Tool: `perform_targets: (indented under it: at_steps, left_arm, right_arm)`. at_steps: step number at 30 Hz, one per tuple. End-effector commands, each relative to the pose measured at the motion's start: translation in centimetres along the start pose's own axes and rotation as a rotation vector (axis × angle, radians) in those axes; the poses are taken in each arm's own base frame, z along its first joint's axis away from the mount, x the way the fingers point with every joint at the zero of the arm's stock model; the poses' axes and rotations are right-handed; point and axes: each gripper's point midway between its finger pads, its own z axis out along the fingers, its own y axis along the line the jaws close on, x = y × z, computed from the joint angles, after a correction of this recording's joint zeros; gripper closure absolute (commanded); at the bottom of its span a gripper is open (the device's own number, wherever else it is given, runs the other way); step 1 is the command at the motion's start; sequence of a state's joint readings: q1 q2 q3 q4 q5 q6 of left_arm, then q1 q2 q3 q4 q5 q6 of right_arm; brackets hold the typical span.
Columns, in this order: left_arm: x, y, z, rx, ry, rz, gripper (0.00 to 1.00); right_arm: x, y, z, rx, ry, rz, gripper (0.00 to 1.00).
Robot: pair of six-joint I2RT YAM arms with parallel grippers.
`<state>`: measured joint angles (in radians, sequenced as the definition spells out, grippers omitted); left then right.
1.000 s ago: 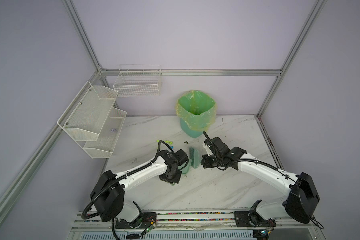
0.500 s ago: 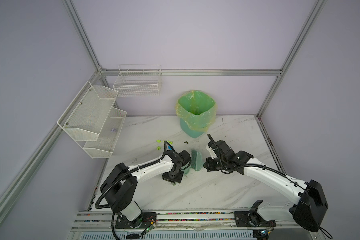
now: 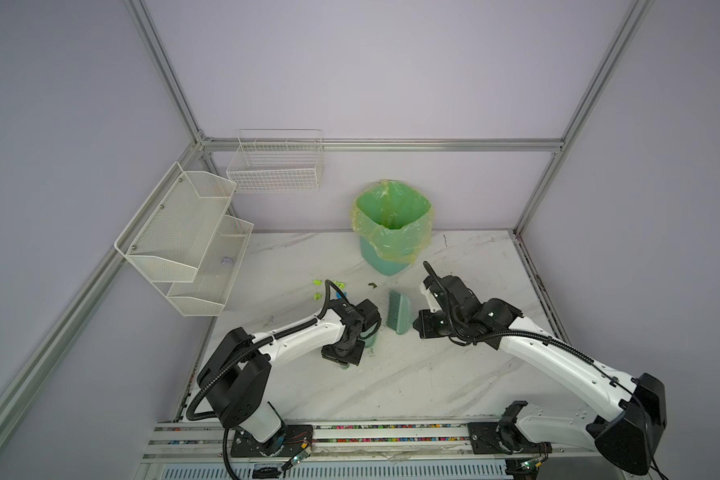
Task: Sweep away the paper scraps from the table
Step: 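Move the dustpan beside the remaining scraps with left gripper while right brings brush over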
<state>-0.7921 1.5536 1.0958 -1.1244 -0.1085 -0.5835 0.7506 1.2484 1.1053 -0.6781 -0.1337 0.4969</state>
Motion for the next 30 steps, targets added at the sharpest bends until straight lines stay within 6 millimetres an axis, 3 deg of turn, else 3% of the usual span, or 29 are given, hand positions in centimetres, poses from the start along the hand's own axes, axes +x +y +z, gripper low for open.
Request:
perform_targets:
  at_steps: [1, 6, 8, 13, 18, 25, 30]
  left_arm:
    - [-1.9, -0.2, -5.3, 0.067, -0.127, -0.027, 1.0]
    - [-1.4, 1.7, -8.6, 0.047, -0.19, -0.065, 1.0]
    - [-1.0, 2.8, -9.0, 0.009, -0.193, -0.072, 1.0]
    - [0.2, 5.6, -8.2, -0.033, -0.165, -0.12, 1.0]
    - [0.2, 8.2, -7.9, -0.023, -0.166, -0.183, 1.0]
    - [0.5, 12.3, -7.3, -0.066, -0.168, -0.298, 1.0]
    - [-0.1, 13.8, -7.3, -0.023, -0.2, -0.395, 1.0]
  right_arm:
    - [-1.6, 0.2, -0.4, 0.024, -0.025, -0.017, 1.0]
    - [-3.3, 1.5, 0.3, 0.004, -0.04, -0.043, 1.0]
    - [-4.2, 2.5, 0.5, -0.027, -0.055, -0.046, 1.0]
    - [-6.1, 3.9, 2.7, -0.07, -0.079, 0.018, 1.0]
    - [-7.5, 6.1, 5.1, -0.173, -0.096, 0.072, 1.0]
    - [-10.2, 8.4, 6.0, -0.273, -0.167, 0.175, 1.0]
    - [-11.7, 11.0, 7.2, -0.401, -0.197, 0.3, 1.0]
